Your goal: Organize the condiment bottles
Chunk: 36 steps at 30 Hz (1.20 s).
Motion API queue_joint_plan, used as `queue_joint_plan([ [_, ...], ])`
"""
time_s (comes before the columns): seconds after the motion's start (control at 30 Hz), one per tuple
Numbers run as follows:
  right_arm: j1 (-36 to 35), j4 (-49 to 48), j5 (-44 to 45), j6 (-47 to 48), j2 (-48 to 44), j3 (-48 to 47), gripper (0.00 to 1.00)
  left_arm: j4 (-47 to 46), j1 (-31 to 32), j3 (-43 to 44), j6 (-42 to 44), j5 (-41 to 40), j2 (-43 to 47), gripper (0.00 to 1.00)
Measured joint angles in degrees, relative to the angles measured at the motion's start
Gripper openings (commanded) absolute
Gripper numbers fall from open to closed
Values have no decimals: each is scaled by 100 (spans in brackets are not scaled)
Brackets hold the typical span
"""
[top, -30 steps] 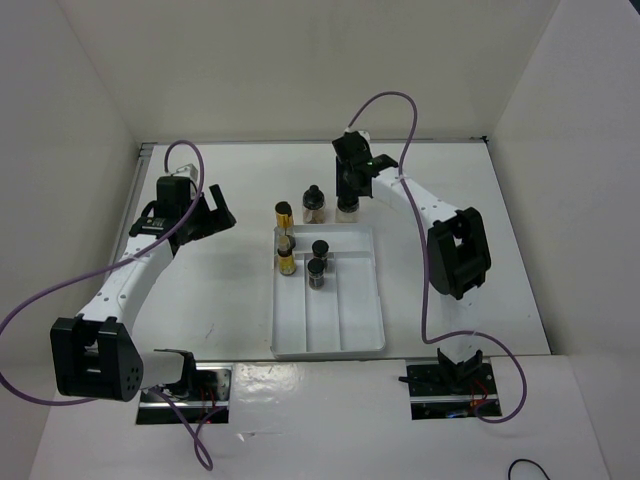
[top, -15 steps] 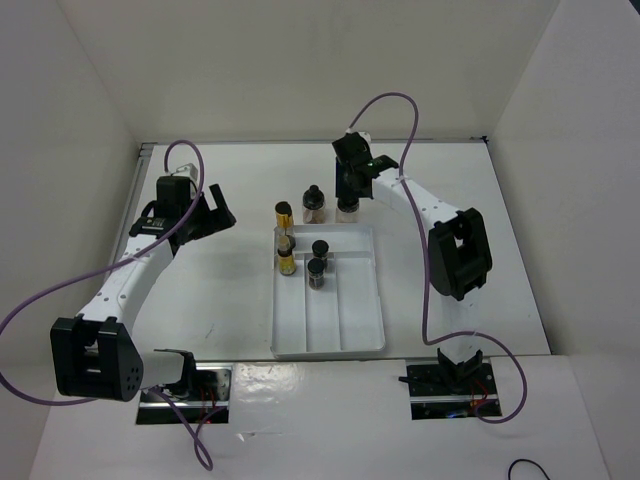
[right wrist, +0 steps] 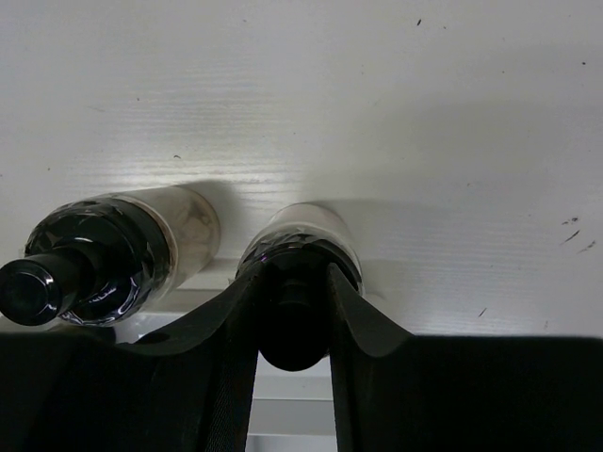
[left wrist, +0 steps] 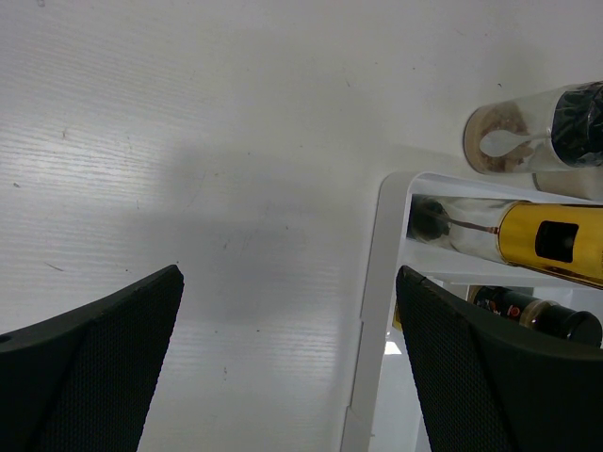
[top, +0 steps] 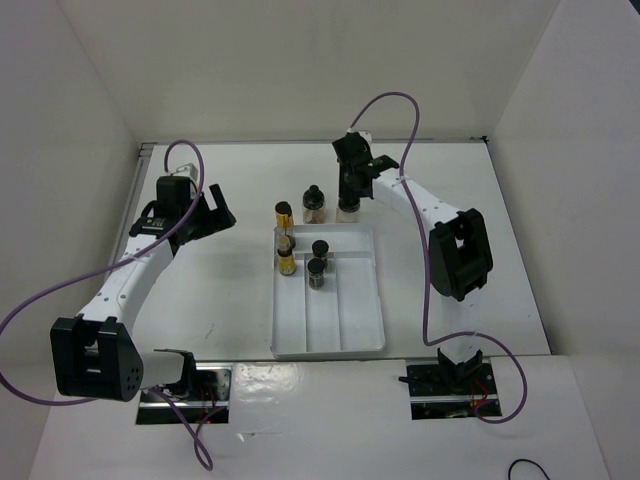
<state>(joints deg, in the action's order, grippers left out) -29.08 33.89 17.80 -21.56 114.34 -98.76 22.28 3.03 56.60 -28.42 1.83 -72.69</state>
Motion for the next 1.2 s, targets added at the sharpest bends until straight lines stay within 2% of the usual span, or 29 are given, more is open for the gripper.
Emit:
queue_joint_plan([
  [0.63, -2, 476, 400, -85, -358, -33, 0, -4, 0, 0, 0, 2, 0, 100],
  [0.87, -85, 938, 514, -50, -960, -221, 0, -7, 0, 0, 0, 4, 0, 100],
  [1.2, -745, 1685, 706, -260, -1939, -48, 0, -9, 0, 0, -2, 50, 0, 100],
])
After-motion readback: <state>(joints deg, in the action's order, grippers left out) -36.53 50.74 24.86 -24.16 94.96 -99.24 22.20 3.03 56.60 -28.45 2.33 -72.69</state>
